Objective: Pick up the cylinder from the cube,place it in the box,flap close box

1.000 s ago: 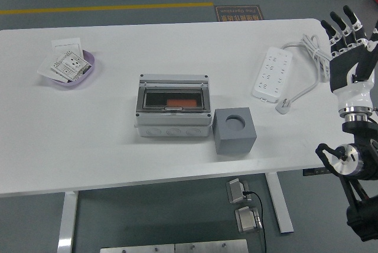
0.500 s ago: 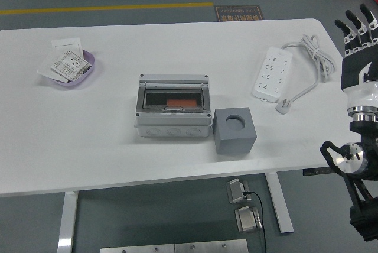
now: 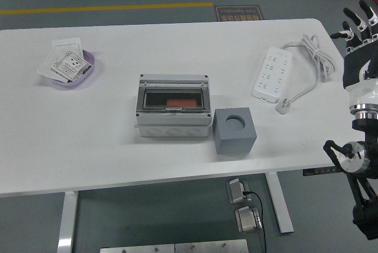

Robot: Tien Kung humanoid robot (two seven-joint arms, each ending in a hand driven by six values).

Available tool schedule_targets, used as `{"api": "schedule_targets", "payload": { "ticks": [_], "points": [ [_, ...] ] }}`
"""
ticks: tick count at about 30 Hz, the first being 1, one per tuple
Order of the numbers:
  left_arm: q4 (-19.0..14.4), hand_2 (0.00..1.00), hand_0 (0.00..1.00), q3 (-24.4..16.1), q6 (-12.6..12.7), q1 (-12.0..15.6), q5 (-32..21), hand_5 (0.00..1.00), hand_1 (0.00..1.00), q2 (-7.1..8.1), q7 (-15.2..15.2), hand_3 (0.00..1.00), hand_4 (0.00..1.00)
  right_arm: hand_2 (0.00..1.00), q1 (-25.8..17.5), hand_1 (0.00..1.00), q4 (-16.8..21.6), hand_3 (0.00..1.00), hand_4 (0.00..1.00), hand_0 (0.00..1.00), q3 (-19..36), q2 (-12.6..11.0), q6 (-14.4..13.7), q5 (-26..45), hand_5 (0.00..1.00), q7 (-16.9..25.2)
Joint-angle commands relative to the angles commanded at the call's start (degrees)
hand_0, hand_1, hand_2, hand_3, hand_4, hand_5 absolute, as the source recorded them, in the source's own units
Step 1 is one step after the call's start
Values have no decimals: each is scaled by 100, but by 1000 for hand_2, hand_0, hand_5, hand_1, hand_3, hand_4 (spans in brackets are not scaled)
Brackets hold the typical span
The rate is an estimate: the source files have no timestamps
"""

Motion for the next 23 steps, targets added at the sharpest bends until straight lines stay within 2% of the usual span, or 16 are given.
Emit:
{"api": "schedule_targets", "payload": {
  "ticks": [2,12,23],
  "points": [
    [0,624,635,3,1,2,-4,485,679,3,-1,625,721,822,-1,255,0,998,987,998,-11,3,6,-18,998,-23],
    [0,625,636,12,-3,8,-14,486,679,-1,2,625,722,833,-14,243,6,998,988,998,-52,15,61,-152,998,-155],
    [0,625,635,37,0,6,-50,487,676,-9,-5,625,721,869,20,232,-159,998,992,998,-34,105,95,-95,998,-129]
  ]
}}
